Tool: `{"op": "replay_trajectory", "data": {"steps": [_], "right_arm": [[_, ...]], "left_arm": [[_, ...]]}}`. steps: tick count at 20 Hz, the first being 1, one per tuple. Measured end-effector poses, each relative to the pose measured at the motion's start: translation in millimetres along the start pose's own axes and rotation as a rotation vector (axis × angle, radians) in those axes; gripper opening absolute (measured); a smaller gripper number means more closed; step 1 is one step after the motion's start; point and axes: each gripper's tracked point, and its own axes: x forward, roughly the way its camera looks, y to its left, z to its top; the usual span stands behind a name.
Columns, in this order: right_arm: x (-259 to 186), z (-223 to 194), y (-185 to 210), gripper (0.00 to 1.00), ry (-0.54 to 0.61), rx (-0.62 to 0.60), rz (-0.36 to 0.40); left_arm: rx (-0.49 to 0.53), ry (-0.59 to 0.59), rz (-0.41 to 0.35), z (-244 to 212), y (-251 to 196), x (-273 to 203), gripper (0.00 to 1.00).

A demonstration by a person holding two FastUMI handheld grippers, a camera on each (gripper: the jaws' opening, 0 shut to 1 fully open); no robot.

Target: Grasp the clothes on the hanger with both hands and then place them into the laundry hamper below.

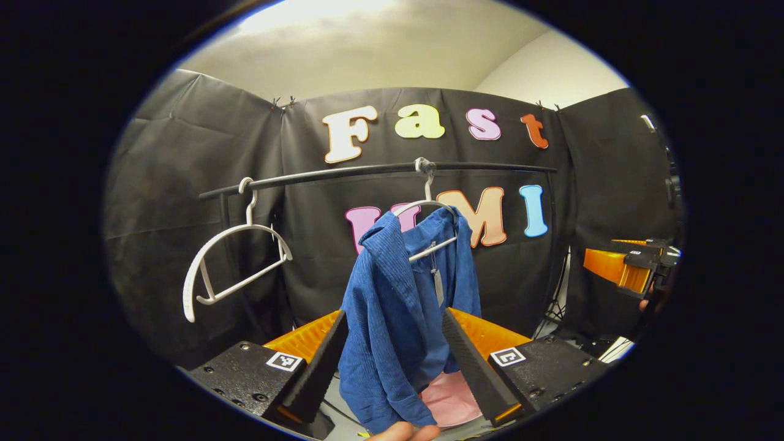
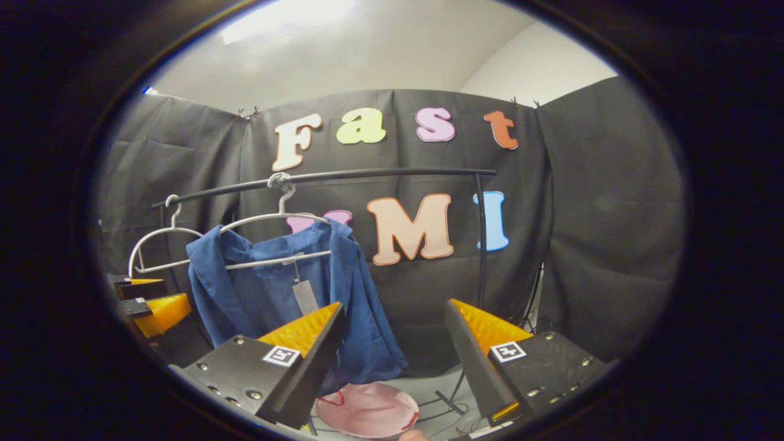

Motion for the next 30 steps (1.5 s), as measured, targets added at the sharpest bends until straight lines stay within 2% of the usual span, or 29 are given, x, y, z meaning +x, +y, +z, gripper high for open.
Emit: {"op": "replay_trajectory", "data": {"steps": [1, 2, 4, 5, 7, 8, 13, 14, 15, 16, 17, 18, 19, 20, 22, 23, 24, 25, 28, 30], "right_arm": [[3.4, -1.6, 0.7, 0.98, 0.002, 0.002, 0.007], [8.5, -1.7, 0.2, 0.94, 0.007, 0.0, 0.013], [16.1, -3.3, 1.8, 0.98, 0.012, -0.007, 0.03], [20.2, -4.0, 2.8, 0.98, 0.015, -0.013, 0.039], [29.2, -10.9, 7.9, 0.98, 0.03, -0.016, 0.062], [32.9, -14.0, 12.7, 0.94, 0.039, -0.013, 0.078], [59.6, -24.6, 32.6, 0.98, 0.065, -0.006, 0.153], [66.4, -25.1, 36.7, 0.98, 0.069, -0.003, 0.169], [74.3, -24.3, 40.2, 0.98, 0.069, 0.0, 0.181], [81.9, -22.1, 43.6, 0.98, 0.066, 0.002, 0.192], [89.2, -22.5, 47.8, 0.98, 0.066, 0.006, 0.205], [97.1, -21.8, 51.2, 0.98, 0.069, 0.008, 0.214], [105.7, -23.6, 53.5, 0.94, 0.074, 0.01, 0.22], [114.2, -23.6, 55.8, 0.98, 0.076, 0.016, 0.229], [130.9, -27.2, 65.9, 0.94, 0.093, 0.038, 0.247], [137.3, -29.1, 72.0, 0.97, 0.098, 0.049, 0.257], [144.5, -29.5, 78.3, 0.94, 0.1, 0.059, 0.265], [151.4, -29.3, 85.2, 0.98, 0.099, 0.069, 0.282], [180.2, -35.3, 104.2, 0.94, 0.103, 0.062, 0.316], [206.4, -42.0, 113.9, 0.98, 0.111, 0.055, 0.318]], "left_arm": [[0.001, -0.003, 0.01, 0.3, 1.3, 1.0, 1.0], [0.001, 0.0, 0.02, -0.5, 1.7, 2.2, 1.0], [-0.004, 0.015, 0.034, -4.3, 0.0, 6.2, 1.0], [-0.006, 0.021, 0.042, -5.9, -0.4, 8.7, 0.95], [-0.009, 0.035, 0.058, -8.3, -1.9, 13.1, 1.0], [-0.01, 0.033, 0.066, -7.2, -1.9, 15.5, 1.0], [-0.005, 0.013, 0.122, 0.9, -1.7, 30.5, 1.0], [-0.008, 0.012, 0.136, 2.8, -0.9, 35.3, 0.95], [-0.012, 0.014, 0.155, 3.4, 1.7, 39.5, 0.99], [-0.015, 0.008, 0.17, 5.9, 3.8, 44.0, 0.94], [-0.019, 0.004, 0.187, 7.6, 5.2, 47.9, 0.99], [-0.02, 0.002, 0.197, 9.0, 5.7, 52.3, 0.94], [-0.02, 0.004, 0.204, 8.1, 6.1, 57.0, 0.98], [-0.02, 0.01, 0.211, 7.1, 6.0, 61.7, 0.94], [-0.022, 0.022, 0.227, 2.9, 9.3, 69.4, 0.94], [-0.023, 0.027, 0.231, 0.6, 10.2, 71.7, 0.94], [-0.029, 0.027, 0.234, -0.8, 11.6, 74.1, 0.92], [-0.042, 0.03, 0.235, -3.4, 13.4, 74.5, 0.9], [-0.057, 0.049, 0.244, -7.9, 18.3, 80.0, 0.8], [-0.028, 0.052, 0.252, -8.7, 23.1, 80.4, 0.73]]}}
